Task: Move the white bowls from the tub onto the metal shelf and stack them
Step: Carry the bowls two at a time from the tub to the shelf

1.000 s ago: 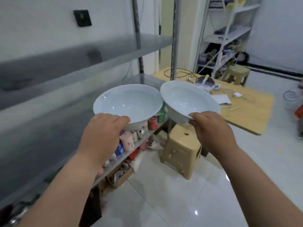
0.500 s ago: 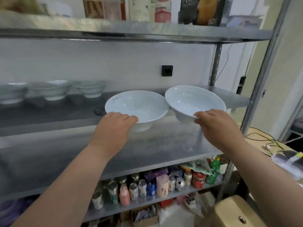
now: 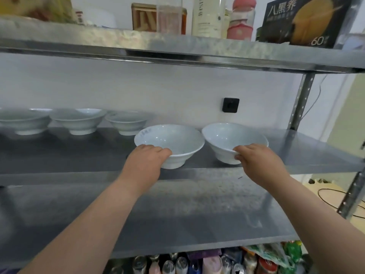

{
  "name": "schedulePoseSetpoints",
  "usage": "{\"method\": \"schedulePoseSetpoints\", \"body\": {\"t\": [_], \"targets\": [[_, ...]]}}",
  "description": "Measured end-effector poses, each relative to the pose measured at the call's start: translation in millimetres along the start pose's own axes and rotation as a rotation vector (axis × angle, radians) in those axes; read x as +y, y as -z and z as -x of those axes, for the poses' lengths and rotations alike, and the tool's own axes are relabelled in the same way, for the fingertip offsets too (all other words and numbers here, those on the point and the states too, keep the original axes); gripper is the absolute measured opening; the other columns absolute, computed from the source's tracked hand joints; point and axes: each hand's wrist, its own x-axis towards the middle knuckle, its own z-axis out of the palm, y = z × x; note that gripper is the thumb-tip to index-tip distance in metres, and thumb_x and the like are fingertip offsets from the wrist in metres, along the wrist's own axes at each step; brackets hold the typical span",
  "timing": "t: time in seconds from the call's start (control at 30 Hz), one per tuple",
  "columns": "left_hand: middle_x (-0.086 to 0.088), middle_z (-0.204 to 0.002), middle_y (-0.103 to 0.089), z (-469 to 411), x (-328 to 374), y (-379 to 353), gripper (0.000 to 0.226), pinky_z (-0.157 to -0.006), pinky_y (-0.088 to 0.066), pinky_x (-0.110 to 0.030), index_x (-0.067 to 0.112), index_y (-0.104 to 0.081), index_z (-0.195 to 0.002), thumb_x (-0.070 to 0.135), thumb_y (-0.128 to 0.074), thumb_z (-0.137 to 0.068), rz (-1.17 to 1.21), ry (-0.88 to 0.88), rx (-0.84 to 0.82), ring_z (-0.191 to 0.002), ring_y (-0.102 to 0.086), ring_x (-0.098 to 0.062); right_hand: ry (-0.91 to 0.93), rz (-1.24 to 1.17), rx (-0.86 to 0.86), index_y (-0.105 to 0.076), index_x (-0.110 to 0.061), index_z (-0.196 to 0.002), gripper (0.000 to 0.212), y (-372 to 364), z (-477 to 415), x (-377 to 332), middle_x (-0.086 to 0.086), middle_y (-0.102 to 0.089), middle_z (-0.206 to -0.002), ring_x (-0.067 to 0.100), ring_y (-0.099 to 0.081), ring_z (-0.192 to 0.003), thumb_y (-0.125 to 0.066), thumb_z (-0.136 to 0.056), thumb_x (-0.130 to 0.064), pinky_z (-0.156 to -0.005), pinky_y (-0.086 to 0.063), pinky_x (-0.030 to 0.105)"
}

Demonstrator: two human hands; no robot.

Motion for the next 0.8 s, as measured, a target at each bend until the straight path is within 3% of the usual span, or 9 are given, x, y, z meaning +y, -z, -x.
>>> {"method": "schedulePoseSetpoints", "body": {"t": [0.1, 0.17, 0.27, 0.5, 0.8], "targets": [[0.004, -0.055, -0.052, -28, -10, -20, 0.047, -0.055, -0.027, -0.025, 0.017, -0.063, -0.079, -0.011, -0.064, -0.041, -0.017, -0.004, 0.02, -0.05, -0.048, -0.025, -0.04, 0.051, -0.058, -0.065, -0.023, -0.107, 0.015, -23, -24, 16, -0.002, -0.069, -0.089, 0.024, -0.06, -0.086, -0.055, -0.097, -0.023, -0.066, -0.054, 0.037], [0.003, -0.065, -0.054, -45, -14, -36, 0.043, -0.062, -0.029, -0.029, 0.017, -0.06, -0.088, -0.01, -0.058, -0.055, 0.026, -0.01, 0.005, -0.06, -0.049, -0.025, -0.065, 0.052, -0.099, -0.063, -0.022, -0.108, 0.015, -38, -38, 24, -0.001, -0.066, -0.088, 0.024, -0.057, -0.086, -0.051, -0.099, -0.025, -0.066, -0.054, 0.037], [0.002, -0.072, -0.053, -73, -18, -58, 0.036, -0.066, -0.031, -0.034, 0.017, -0.056, -0.093, -0.008, -0.047, -0.069, 0.06, 0.005, -0.013, -0.069, -0.052, -0.027, -0.101, 0.039, -0.209, -0.057, -0.023, -0.117, 0.022, -52, -62, 36, 0.001, -0.066, -0.102, 0.024, -0.057, -0.098, -0.041, -0.103, -0.03, -0.075, -0.051, 0.036], [-0.003, -0.102, -0.061, -141, -19, -103, 0.04, -0.079, -0.037, -0.037, 0.016, -0.052, -0.115, -0.001, -0.047, -0.079, -0.045, 0.08, -0.176, -0.093, -0.057, -0.028, 0.005, -0.004, -0.199, -0.059, -0.017, -0.107, 0.013, -102, -119, 70, 0.006, -0.067, -0.1, 0.028, -0.06, -0.093, -0.051, -0.098, -0.02, -0.078, -0.046, 0.037], [-0.009, -0.116, -0.059, -189, -31, -143, 0.037, -0.083, -0.036, -0.037, 0.012, -0.048, -0.122, 0.005, -0.049, -0.086, -0.193, 0.16, -0.281, -0.105, -0.056, -0.032, 0.092, -0.033, -0.206, -0.055, -0.016, -0.116, 0.021, -152, -182, 98, 0.007, -0.065, -0.108, 0.032, -0.06, -0.102, -0.046, -0.097, -0.022, -0.085, -0.046, 0.041]]}}
